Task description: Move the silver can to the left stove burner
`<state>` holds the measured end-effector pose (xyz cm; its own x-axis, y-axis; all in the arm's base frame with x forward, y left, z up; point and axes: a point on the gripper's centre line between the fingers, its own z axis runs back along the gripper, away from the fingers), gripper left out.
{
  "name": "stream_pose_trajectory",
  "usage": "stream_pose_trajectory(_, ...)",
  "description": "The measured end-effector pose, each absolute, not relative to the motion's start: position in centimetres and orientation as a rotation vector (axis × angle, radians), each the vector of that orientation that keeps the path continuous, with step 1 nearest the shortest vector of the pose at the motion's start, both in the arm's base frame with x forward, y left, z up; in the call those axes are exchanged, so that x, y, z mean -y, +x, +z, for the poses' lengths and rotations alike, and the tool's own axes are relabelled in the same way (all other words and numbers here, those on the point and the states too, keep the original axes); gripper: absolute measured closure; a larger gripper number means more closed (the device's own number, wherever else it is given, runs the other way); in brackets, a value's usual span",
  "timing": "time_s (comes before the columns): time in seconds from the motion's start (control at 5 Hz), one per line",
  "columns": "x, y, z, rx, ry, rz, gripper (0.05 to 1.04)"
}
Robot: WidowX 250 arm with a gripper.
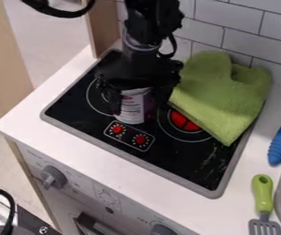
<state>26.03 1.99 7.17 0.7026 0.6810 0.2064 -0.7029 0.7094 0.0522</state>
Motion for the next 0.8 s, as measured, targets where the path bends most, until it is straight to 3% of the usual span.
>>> stream_pose_trajectory(0.2,-3.1,26.3,7.1,0.125,0.15,0.671,0.085)
stream_pose_trajectory(0.4,-4.4,26.8,7.4,0.155,0.178,0.663,0.085)
stream_pose_trajectory(0.8,-6.6,28.7,7.8,0.172,0.149,0.696,0.085)
